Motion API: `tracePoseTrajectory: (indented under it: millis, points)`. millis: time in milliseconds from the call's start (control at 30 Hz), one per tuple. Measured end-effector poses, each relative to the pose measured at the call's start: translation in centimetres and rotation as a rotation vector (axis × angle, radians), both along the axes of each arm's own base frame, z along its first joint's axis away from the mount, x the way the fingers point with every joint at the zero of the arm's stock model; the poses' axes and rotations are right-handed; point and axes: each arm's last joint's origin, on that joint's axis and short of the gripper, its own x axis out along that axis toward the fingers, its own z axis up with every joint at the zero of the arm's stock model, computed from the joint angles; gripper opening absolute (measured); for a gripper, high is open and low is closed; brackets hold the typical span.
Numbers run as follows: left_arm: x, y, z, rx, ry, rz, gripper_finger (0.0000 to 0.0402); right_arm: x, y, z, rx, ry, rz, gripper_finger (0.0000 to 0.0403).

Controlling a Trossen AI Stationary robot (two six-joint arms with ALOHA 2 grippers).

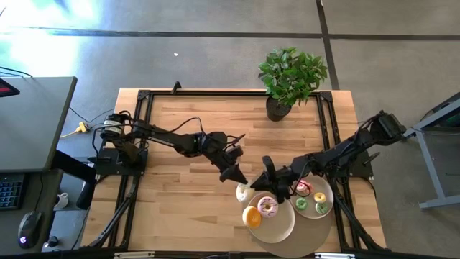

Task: Pick & Place donuts
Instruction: Put the big white donut into the left white plate

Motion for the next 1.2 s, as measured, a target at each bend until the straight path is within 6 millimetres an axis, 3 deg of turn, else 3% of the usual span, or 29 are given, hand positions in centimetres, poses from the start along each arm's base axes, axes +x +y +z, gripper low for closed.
tracePoseTrajectory:
  millis: [67,233,367,733,867,1200]
  points:
    - [0.0,0.1,0.0,0.008,0.000,0.024,0.0008,0.0,-0.1,-0.2,0.029,0.029,0.000,0.0011]
    - [0.1,0.2,-0.3,0.054,0.005,0.074,0.0008,0.0,-0.3,-0.7,0.111,0.118,-0.027,0.0030]
    - [0.0,0.3,-0.7,0.075,0.037,0.098,0.0014,-0.1,-0.3,-1.2,0.108,0.180,-0.040,0.0012]
    - [0.0,0.5,-1.1,0.124,0.071,0.159,0.0127,-0.3,-0.3,-2.1,0.126,0.270,-0.090,0.0012]
    - [0.0,0.5,-1.1,0.130,0.073,0.167,0.0146,-0.9,1.1,-2.1,0.154,0.293,-0.044,0.0008]
    - [0.0,0.6,-1.1,0.147,0.071,0.185,0.0149,-4.3,6.6,-2.4,0.167,0.367,0.168,0.0007]
